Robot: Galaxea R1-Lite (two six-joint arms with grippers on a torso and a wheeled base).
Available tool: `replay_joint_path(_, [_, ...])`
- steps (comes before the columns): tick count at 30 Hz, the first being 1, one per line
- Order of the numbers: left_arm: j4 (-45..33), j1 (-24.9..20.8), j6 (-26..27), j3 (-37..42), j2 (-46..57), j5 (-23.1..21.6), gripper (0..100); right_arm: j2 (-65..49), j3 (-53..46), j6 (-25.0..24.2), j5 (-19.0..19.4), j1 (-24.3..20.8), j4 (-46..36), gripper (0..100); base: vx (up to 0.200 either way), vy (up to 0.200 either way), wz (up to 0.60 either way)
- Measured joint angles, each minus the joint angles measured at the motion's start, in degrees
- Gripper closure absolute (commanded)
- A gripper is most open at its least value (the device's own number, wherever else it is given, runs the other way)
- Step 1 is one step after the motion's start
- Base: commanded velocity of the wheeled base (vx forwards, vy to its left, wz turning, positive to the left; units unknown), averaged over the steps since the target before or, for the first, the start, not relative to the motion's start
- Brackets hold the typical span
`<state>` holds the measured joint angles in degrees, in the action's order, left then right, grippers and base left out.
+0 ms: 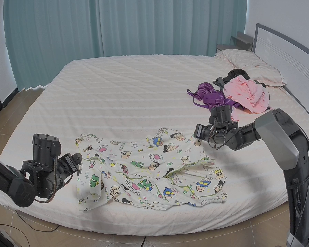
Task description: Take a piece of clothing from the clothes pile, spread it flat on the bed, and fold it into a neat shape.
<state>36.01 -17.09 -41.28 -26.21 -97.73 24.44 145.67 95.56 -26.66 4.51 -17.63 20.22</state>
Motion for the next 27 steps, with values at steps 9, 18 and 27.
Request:
replay_joint_path(9, [0.0, 0.0, 0.0, -0.1, 0.0, 0.0, 0, -2.2, -2.3, -2.0, 0.0, 6.7, 2.1, 100, 0.000, 0.000, 0.00])
replay_joint_path(18, [0.0, 0.0, 0.0, -0.2, -0.2, 0.1, 0, -1.1, 3.3, -5.4, -1.1, 12.2, 2.2, 100, 0.000, 0.000, 0.00])
replay_joint_path(27, [0.0, 0.1, 0.0, -0.2, -0.3, 0.0, 0, 2.0, 9.9, -6.9, -3.9, 16.0, 2.8, 100, 0.000, 0.000, 0.00])
